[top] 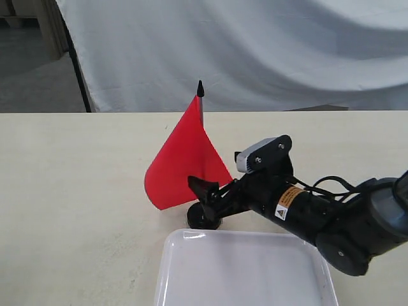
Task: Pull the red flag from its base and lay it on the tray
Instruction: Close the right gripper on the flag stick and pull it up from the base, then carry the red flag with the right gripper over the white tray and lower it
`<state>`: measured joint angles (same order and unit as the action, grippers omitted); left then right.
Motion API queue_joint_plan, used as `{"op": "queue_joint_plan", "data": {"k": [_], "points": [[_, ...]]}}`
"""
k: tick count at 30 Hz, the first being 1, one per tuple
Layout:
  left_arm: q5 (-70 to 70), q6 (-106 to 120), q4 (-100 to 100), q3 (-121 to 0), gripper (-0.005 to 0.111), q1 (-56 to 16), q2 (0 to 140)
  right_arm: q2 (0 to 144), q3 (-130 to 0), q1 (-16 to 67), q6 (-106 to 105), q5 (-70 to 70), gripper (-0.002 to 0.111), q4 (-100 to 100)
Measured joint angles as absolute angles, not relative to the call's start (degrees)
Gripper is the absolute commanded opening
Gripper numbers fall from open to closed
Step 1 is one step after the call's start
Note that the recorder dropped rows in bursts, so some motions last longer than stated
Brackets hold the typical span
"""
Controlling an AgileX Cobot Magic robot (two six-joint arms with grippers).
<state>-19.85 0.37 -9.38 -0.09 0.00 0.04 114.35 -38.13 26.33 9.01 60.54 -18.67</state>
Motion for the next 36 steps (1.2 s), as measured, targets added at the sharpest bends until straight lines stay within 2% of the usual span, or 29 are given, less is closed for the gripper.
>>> {"op": "queue_joint_plan", "data": {"k": [9, 11, 12, 14, 15, 16, 25, 30, 33, 36], "points": [[-19.8, 0.4, -9.4, -0.1, 0.001, 0.0, 0.0, 118.8, -44.3, 26.3, 9.0, 60.5, 0.103, -29.1], [-19.8, 0.4, -9.4, -0.1, 0.001, 0.0, 0.0, 119.0, -44.6, 26.3, 9.0, 60.4, 0.093, -29.4], [-19.8, 0.4, -9.4, -0.1, 0.001, 0.0, 0.0, 119.0, -44.6, 26.3, 8.9, 60.4, 0.082, -29.4], [-19.8, 0.4, -9.4, -0.1, 0.001, 0.0, 0.0, 119.0, -44.6, 26.3, 8.4, 60.5, 0.046, -29.4], [-19.8, 0.4, -9.4, -0.1, 0.001, 0.0, 0.0, 119.0, -44.6, 26.3, 8.3, 60.5, 0.020, -29.7], [-19.8, 0.4, -9.4, -0.1, 0.001, 0.0, 0.0, 119.0, -44.6, 26.3, 8.2, 60.5, 0.001, -30.1], [-19.8, 0.4, -9.4, -0.1, 0.001, 0.0, 0.0, 118.5, -44.6, 26.2, 8.5, 59.8, -0.001, -32.3], [-19.8, 0.4, -9.4, -0.1, 0.001, 0.0, 0.0, 112.8, -44.5, 26.3, 10.7, 56.7, -0.001, -36.6], [-19.8, 0.4, -9.4, -0.1, 0.001, 0.0, 0.0, 105.7, -44.5, 26.4, 12.8, 50.3, -0.001, -39.8], [-19.8, 0.4, -9.4, -0.1, 0.001, 0.0, 0.0, 98.4, -44.4, 26.4, 14.3, 38.0, -0.001, -43.0]]}}
